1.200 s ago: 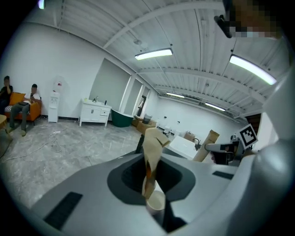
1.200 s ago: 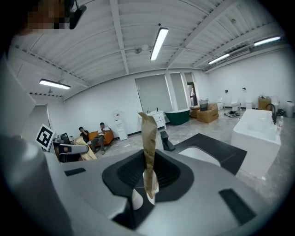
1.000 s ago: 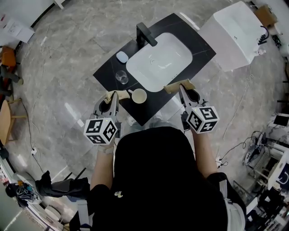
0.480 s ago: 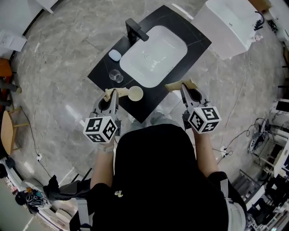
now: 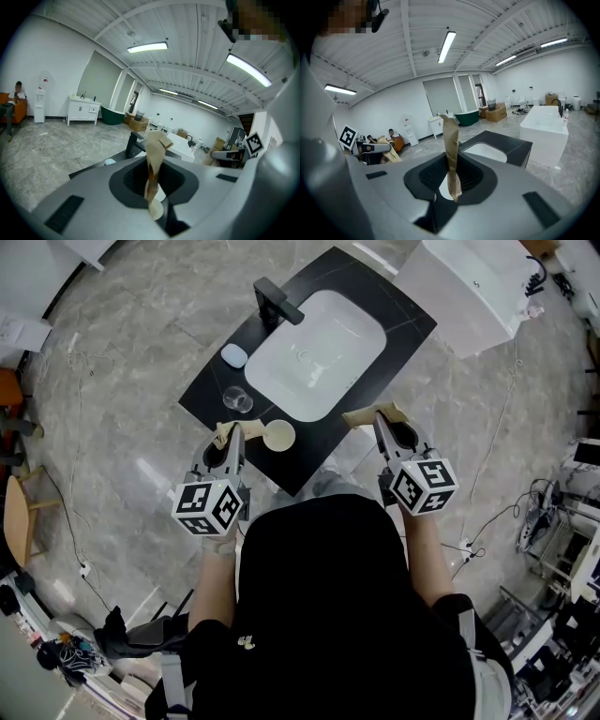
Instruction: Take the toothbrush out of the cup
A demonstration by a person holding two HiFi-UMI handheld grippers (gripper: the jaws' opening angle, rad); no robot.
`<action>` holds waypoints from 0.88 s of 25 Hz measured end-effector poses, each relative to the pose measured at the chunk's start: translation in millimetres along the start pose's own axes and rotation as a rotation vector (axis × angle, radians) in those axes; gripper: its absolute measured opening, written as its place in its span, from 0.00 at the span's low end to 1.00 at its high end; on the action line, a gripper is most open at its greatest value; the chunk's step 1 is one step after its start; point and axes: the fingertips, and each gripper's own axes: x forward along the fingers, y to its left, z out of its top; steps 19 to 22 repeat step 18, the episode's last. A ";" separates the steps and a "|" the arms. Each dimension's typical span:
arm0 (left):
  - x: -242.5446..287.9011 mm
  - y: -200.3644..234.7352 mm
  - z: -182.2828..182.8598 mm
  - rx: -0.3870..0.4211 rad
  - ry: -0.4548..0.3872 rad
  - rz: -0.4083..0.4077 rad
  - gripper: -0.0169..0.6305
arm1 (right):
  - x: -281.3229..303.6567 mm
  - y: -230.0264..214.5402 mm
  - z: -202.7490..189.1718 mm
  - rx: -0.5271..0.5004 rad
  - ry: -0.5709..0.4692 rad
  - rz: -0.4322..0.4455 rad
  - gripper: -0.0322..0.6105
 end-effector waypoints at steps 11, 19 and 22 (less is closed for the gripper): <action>1.2 0.6 1.3 0.003 -0.003 0.009 0.10 | 3.6 -1.4 0.5 -0.006 0.003 0.010 0.16; -1.2 -2.3 3.3 0.006 -0.011 0.012 0.10 | 1.1 -3.4 3.1 -0.013 0.000 0.012 0.16; -1.2 -2.3 3.3 0.006 -0.011 0.012 0.10 | 1.1 -3.4 3.1 -0.013 0.000 0.012 0.16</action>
